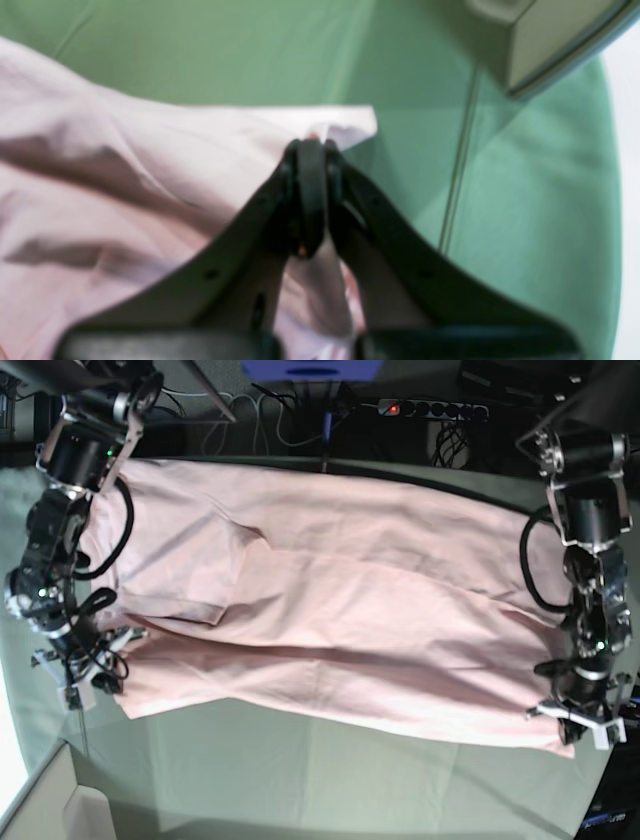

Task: Layout the t-shirt on the table in an organized manner, then fold the t-shirt properly
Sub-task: 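Lift the hem side with both grippers and fold it over the t-shirt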

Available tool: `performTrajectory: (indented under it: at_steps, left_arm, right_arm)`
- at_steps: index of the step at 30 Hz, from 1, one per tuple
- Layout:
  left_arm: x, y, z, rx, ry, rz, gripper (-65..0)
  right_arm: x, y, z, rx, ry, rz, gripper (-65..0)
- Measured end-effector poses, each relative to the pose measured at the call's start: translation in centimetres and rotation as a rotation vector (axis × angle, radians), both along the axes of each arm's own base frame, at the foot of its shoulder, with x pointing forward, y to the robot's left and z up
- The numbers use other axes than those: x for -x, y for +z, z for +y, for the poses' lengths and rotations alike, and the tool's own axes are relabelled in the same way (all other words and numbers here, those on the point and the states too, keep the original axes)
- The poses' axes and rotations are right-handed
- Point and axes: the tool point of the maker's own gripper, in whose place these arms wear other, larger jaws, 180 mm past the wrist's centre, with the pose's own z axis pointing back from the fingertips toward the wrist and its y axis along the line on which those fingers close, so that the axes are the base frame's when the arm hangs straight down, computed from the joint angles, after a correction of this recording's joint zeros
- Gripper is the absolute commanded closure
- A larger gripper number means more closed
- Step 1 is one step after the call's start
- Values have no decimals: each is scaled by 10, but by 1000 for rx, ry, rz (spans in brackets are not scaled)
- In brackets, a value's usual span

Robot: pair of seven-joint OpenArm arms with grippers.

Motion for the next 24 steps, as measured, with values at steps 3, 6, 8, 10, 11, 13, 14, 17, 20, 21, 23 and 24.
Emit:
performTrajectory:
  at_steps: [3,6,8,10,11,13,14,17,20,21,23,24]
  left_arm:
    - [13,-8,-3,-11,-10,14,0]
    - [26,-17,-5,-23,-18,31,0]
    - [35,-24,-6,-27,-23,46,0]
    - [47,-30,-1,-20,-3,55,0]
    - [54,-31,4,-12,14,51,0]
    - [67,-36,15,-10,46,59,0]
    - [74,-39,20,-7,60,65,0]
    - [92,-52,27,-7,82,101,0]
    - [106,-63,32,-4,95,129,0]
    - [111,-66,34,-1,101,136,0]
    - [121,-71,38,-2,116,152,0]
    - [125,-74,41,-2,121,160,0]
  right_arm:
    - [9,0,6,3,2,-4,0]
    - [24,-2,8,-18,-24,-13,0]
    - [39,-10,1,-29,-62,6,0]
    - [53,-21,-8,-24,-92,40,0]
    - [60,-25,-12,-26,-105,51,0]
    - [71,-32,-21,-25,-132,71,0]
    - [78,-36,-23,-24,-140,84,0]
    - [95,-47,-24,-28,-143,117,0]
    - [113,-60,-22,-26,-138,161,0]
    - [119,-64,-21,-26,-138,175,0]
    - [129,-71,-18,-36,-144,197,0]
    - [133,-74,-15,-46,-148,206,0]
